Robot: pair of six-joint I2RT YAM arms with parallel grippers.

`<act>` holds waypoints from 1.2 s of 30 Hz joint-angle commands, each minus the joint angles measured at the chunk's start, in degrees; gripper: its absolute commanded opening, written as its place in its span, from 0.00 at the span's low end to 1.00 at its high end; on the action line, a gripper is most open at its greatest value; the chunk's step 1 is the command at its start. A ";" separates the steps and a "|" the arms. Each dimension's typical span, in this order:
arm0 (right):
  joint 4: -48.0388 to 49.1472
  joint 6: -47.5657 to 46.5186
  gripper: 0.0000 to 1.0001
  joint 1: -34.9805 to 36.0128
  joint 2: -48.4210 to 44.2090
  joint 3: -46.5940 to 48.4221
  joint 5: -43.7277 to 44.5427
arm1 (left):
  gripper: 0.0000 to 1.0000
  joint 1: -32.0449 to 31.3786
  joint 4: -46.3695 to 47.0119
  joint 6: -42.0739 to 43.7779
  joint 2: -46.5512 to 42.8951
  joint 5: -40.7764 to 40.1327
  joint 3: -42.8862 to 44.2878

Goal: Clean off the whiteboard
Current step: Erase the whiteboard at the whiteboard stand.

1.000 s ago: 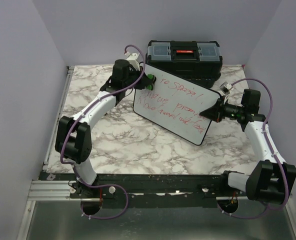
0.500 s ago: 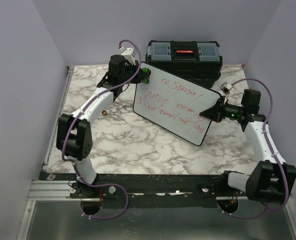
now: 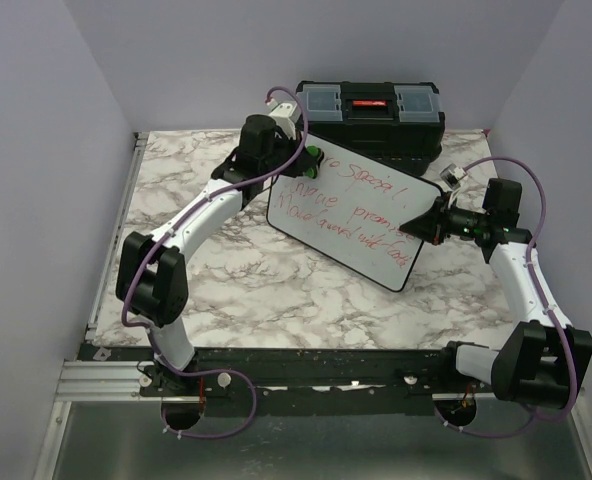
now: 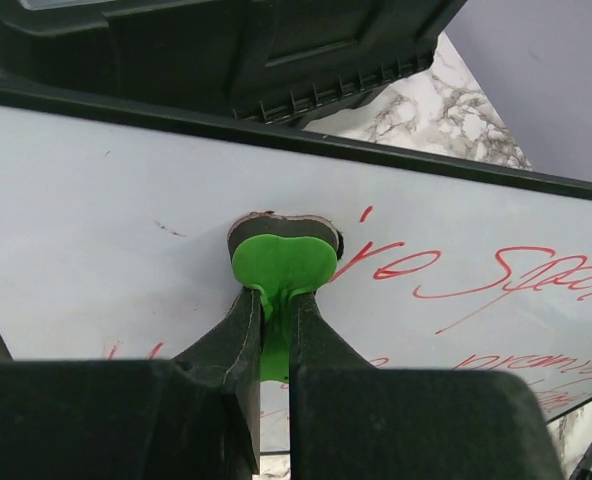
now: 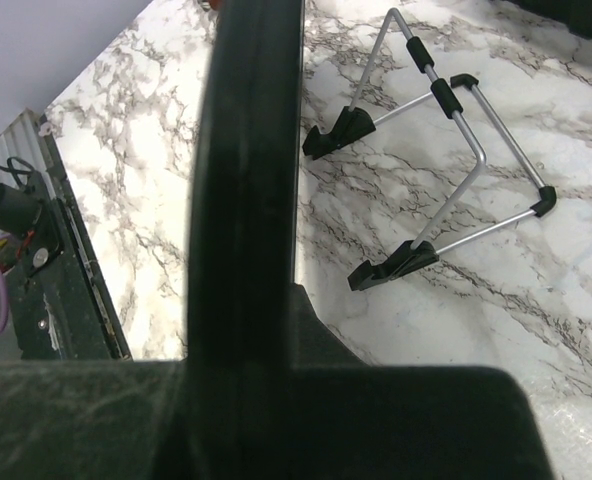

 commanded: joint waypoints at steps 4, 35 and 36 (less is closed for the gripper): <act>0.52 -4.85 0.01 1.63 -1.71 -0.12 -6.86 | 0.00 -3.84 -1.23 1.37 -1.67 -1.35 4.49; 0.56 -4.66 0.01 1.62 -2.11 -0.21 -7.17 | 0.00 -4.26 -8.45 4.32 3.80 -4.75 14.16; 0.54 -4.67 0.00 1.60 -2.19 -0.19 -7.13 | 0.00 -4.25 -9.05 4.41 4.32 -4.80 15.36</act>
